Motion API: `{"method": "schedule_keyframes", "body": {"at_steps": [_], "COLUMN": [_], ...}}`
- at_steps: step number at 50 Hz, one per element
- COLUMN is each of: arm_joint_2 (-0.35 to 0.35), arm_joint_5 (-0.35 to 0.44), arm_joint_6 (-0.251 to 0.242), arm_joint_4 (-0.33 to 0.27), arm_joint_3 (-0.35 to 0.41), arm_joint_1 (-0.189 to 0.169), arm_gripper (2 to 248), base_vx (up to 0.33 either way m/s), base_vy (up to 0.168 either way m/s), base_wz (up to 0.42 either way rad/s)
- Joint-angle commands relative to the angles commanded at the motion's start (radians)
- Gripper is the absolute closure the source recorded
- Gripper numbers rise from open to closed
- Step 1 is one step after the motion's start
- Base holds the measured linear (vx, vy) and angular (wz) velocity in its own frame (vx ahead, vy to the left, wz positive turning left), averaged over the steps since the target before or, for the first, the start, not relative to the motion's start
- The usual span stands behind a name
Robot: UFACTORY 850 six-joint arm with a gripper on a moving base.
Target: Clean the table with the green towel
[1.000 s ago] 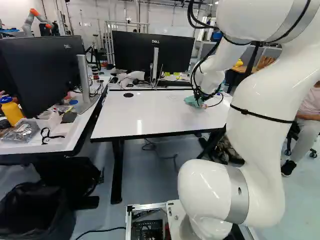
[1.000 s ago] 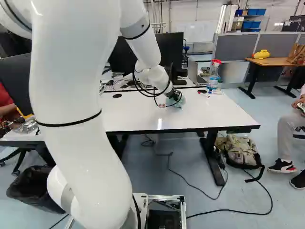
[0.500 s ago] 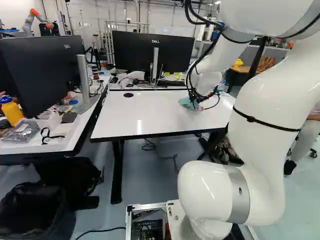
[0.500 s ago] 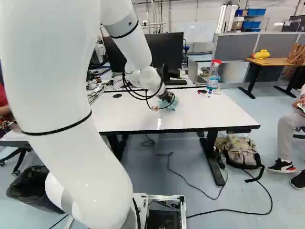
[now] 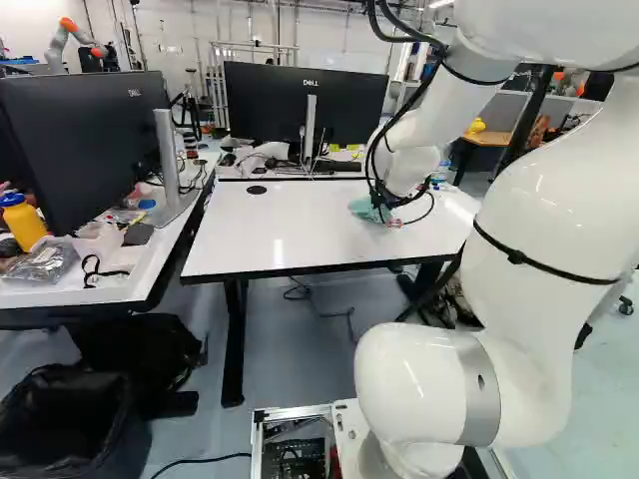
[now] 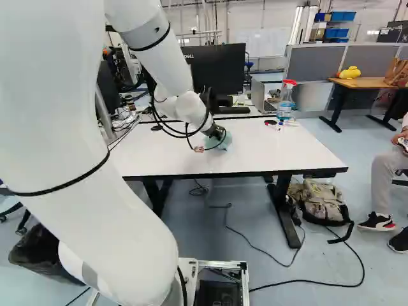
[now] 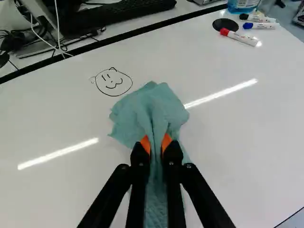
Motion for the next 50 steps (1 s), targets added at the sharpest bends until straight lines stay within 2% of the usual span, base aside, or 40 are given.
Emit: {"method": "schedule_keyframes", "body": {"at_steps": [30, 50], "arm_joint_2": [-0.001, -0.034], "arm_joint_5": [0.000, 0.000], "arm_joint_6": [0.000, 0.000], "arm_joint_4": [0.000, 0.000], "arm_joint_3": [-0.002, -0.083], "arm_joint_1": [0.000, 0.014], "arm_gripper": [205, 205], "base_vx": [0.000, 0.000], "base_vy": [0.000, 0.000], "base_wz": [0.000, 0.000]}}
